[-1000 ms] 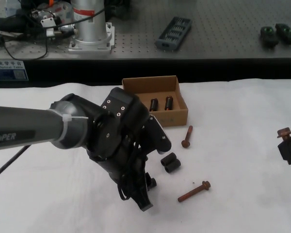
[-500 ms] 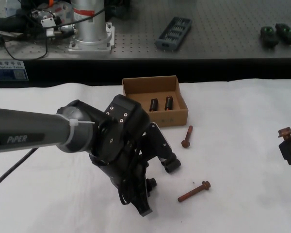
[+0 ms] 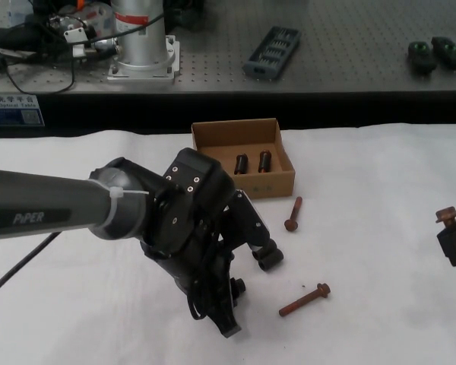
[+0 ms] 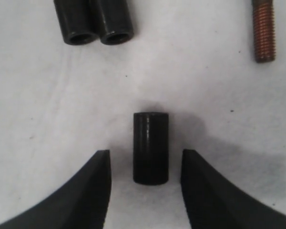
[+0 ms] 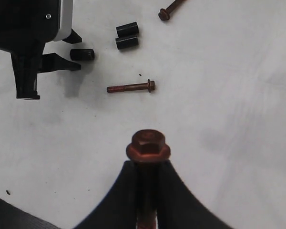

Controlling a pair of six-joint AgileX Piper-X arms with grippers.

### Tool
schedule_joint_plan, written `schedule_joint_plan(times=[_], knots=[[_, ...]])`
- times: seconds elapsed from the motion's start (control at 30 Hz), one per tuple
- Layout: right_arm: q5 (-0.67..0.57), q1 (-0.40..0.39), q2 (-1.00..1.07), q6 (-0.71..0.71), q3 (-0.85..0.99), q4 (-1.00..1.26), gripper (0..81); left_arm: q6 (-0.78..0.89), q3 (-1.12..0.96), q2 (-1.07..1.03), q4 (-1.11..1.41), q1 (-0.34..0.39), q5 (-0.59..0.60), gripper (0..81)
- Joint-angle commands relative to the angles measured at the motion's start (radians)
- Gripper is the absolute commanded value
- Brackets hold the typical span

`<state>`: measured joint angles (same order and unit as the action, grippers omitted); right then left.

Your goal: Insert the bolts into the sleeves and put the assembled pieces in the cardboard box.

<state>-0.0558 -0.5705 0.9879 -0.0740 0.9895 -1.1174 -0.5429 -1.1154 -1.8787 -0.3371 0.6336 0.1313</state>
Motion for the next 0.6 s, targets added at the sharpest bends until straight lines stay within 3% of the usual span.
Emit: schedule_joint_plan(times=[0.0,0.2,0.57], knots=[[0.002,0.000,-0.010,0.008,0.001,0.002,2.9,0.013,-0.007,-0.027,0.025,0.007,-0.007,27.4],[0.002,0.000,-0.010,0.008,0.001,0.002,2.9,0.013,-0.007,-0.027,0.025,0.039,-0.005,1.7],[0.002,0.000,-0.010,0.008,0.001,0.007,2.9,0.215,-0.010,0.080,0.013,0.111,-0.125,0.6]])
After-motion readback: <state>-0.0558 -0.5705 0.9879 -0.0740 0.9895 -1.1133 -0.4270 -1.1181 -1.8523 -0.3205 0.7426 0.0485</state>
